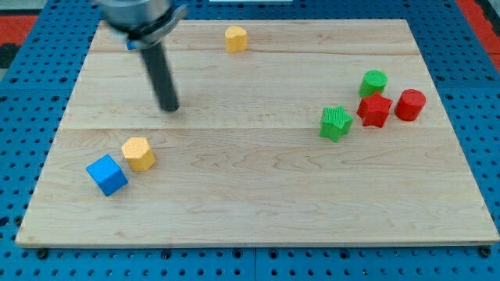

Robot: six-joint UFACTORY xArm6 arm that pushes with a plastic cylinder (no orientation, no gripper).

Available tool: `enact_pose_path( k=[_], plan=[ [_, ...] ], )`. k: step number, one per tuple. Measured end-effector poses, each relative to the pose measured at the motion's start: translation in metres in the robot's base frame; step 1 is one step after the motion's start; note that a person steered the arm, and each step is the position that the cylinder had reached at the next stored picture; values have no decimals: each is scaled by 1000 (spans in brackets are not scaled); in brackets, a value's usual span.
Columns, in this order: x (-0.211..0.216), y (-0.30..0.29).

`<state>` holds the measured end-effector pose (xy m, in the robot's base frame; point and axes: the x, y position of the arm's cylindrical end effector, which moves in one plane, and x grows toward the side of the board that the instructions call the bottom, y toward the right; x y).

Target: Place the heart above the hexagon

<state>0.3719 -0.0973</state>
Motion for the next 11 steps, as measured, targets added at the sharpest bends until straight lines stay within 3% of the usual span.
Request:
enact_pose_path(
  k=[1,2,3,5,7,8,9,10,11],
  plan=[
    [-60,114],
    [-149,207],
    [-174,162],
    [-36,-33],
    [-115,-29],
    [-57,-102],
    [16,-106],
    [-50,-123],
    [-78,-79]
  ],
)
